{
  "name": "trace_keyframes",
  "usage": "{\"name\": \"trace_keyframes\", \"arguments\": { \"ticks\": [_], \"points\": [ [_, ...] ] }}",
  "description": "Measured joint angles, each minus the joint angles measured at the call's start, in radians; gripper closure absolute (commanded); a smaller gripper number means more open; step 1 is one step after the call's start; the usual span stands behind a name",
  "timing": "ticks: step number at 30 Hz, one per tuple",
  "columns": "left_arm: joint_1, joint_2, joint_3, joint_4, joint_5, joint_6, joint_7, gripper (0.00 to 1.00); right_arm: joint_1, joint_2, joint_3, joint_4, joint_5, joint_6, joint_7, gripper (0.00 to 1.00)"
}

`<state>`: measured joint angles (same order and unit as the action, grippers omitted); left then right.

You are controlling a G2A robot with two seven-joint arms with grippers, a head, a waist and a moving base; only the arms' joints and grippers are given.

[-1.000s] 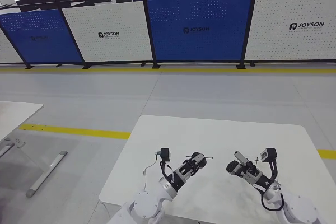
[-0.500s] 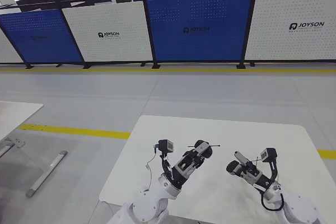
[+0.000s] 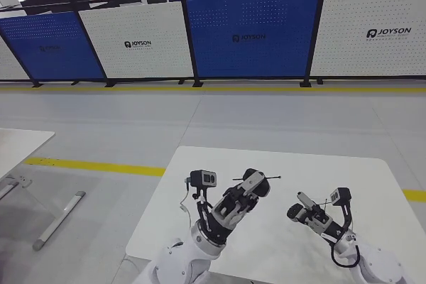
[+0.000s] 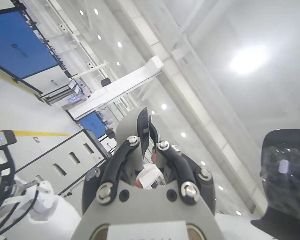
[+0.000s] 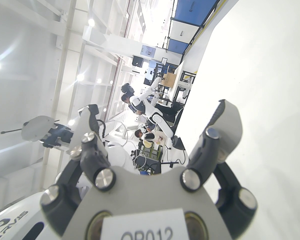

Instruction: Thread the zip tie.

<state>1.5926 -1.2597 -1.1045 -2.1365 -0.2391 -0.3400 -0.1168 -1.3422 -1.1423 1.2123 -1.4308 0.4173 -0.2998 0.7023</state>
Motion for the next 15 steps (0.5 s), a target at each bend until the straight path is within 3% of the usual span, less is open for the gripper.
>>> {"name": "trace_keyframes", "arguments": {
  "ticks": [15],
  "points": [
    [-0.051,-0.007,0.064,0.326,0.109,0.022,-0.026,1.0,0.0,0.0,0.0,0.0,0.0,0.0,0.0,0.0]
  ]
}}
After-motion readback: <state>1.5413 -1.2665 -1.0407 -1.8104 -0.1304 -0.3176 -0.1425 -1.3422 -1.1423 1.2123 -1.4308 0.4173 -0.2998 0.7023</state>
